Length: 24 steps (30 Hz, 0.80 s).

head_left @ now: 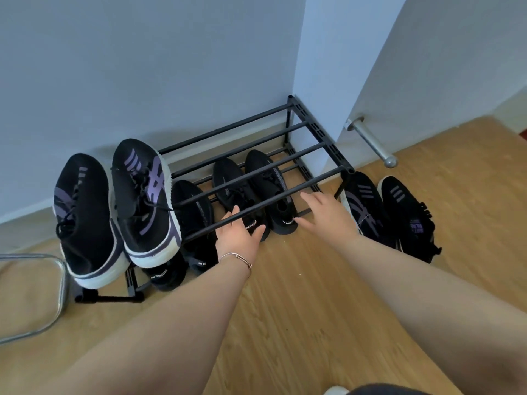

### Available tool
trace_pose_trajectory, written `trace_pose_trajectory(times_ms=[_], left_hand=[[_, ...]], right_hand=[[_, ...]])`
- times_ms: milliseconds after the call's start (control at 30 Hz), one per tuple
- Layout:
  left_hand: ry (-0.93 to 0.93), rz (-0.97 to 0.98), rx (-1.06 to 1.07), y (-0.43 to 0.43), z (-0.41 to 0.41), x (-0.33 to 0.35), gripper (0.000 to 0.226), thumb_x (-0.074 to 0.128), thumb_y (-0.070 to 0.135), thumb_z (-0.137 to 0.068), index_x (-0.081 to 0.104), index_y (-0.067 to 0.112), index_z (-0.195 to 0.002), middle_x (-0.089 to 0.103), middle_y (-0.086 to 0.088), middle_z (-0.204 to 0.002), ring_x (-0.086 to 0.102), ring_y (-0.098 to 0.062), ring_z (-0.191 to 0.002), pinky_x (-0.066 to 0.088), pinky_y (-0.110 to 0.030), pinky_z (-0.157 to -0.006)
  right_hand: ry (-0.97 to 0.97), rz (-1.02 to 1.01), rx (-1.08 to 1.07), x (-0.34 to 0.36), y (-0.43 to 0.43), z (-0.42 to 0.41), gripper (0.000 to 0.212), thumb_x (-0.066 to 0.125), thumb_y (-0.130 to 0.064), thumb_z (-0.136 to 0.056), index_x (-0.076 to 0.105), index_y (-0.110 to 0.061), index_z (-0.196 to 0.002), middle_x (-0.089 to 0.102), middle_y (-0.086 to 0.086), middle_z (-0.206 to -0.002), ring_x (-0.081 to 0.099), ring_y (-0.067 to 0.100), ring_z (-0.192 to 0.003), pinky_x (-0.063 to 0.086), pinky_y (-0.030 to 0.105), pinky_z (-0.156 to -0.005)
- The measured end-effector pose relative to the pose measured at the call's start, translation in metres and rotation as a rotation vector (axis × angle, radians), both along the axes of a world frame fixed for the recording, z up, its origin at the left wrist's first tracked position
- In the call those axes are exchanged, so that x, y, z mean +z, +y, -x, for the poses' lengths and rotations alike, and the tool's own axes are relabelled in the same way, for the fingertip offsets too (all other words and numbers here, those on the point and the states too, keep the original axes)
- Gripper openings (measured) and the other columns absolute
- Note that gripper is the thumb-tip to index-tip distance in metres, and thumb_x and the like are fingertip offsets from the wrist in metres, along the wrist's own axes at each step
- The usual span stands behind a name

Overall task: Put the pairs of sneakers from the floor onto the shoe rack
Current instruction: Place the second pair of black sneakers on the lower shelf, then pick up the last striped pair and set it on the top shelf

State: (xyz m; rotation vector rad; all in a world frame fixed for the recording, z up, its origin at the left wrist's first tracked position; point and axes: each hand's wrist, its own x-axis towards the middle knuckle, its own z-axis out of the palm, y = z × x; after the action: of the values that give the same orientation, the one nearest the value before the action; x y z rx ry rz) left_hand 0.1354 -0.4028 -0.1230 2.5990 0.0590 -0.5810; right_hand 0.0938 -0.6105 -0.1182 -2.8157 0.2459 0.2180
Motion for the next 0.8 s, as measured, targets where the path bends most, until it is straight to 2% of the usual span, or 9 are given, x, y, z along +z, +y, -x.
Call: trace_pose_trajectory(times_ms=[133,233,333,467,567,700,800], left_hand=[[-0.032,-0.126,-0.253,0.010,0.023,0.023,0.085,0.050,0.060,-0.090,0.014,0.020,-0.155,0.023,-0.008,-0.159,0.025,-0.030,-0.143,0.038,-0.046,-0.110],[-0.114,-0.158,-0.428,0.018,0.037,0.049,0.084,0.049,0.060,-0.090,0.013,0.022,-0.156,0.021,-0.007,-0.160,0.023,-0.028,-0.145,0.034,-0.044,-0.113],[-0.189,-0.153,-0.551,0.022,0.044,0.079,0.080,0.047,0.059,-0.092,0.016,0.020,-0.155,0.026,-0.007,-0.158,0.027,-0.028,-0.143,0.035,-0.043,-0.112],[-0.189,-0.146,-0.589,0.025,0.053,0.115,0.073,0.046,0.058,-0.092,0.025,0.019,-0.151,0.038,-0.009,-0.150,0.036,-0.030,-0.136,0.040,-0.044,-0.106],[-0.158,-0.163,-0.584,0.022,0.060,0.123,0.073,0.045,0.059,-0.092,0.025,0.020,-0.151,0.039,-0.009,-0.149,0.037,-0.031,-0.135,0.042,-0.044,-0.105],[-0.052,-0.179,-0.531,-0.001,0.061,0.109,0.076,0.044,0.061,-0.091,0.024,0.020,-0.151,0.038,-0.010,-0.149,0.037,-0.031,-0.135,0.045,-0.044,-0.103],[0.068,-0.180,-0.425,-0.036,0.058,0.088,0.077,0.045,0.062,-0.091,0.025,0.019,-0.151,0.039,-0.011,-0.148,0.040,-0.031,-0.135,0.047,-0.044,-0.100]], right_hand=[[0.060,0.220,0.073,0.038,0.012,0.040,0.068,0.052,-0.056,-0.091,0.037,-0.023,-0.148,0.048,0.001,-0.145,0.043,0.024,-0.133,0.041,0.041,-0.107],[0.093,0.356,0.153,0.076,0.019,0.068,0.067,0.051,-0.056,-0.091,0.035,-0.027,-0.149,0.046,-0.001,-0.147,0.041,0.022,-0.136,0.036,0.040,-0.110],[0.132,0.418,0.149,0.122,0.013,0.086,0.064,0.051,-0.055,-0.092,0.034,-0.030,-0.149,0.046,-0.003,-0.147,0.041,0.022,-0.134,0.036,0.039,-0.107],[0.312,0.384,0.101,0.168,-0.003,0.101,0.063,0.050,-0.051,-0.095,0.031,-0.031,-0.151,0.043,-0.001,-0.149,0.042,0.023,-0.132,0.045,0.037,-0.098],[0.433,0.330,0.120,0.173,-0.020,0.105,0.064,0.053,-0.048,-0.095,0.028,-0.033,-0.152,0.042,0.000,-0.149,0.043,0.024,-0.133,0.047,0.039,-0.099],[0.355,0.220,-0.004,0.154,-0.066,0.109,0.060,0.054,-0.044,-0.095,0.032,-0.033,-0.151,0.041,0.002,-0.152,0.040,0.026,-0.137,0.042,0.043,-0.106],[0.283,0.115,-0.168,0.125,-0.118,0.126,0.058,0.055,-0.043,-0.095,0.036,-0.034,-0.149,0.048,0.003,-0.145,0.046,0.026,-0.130,0.044,0.040,-0.102]])
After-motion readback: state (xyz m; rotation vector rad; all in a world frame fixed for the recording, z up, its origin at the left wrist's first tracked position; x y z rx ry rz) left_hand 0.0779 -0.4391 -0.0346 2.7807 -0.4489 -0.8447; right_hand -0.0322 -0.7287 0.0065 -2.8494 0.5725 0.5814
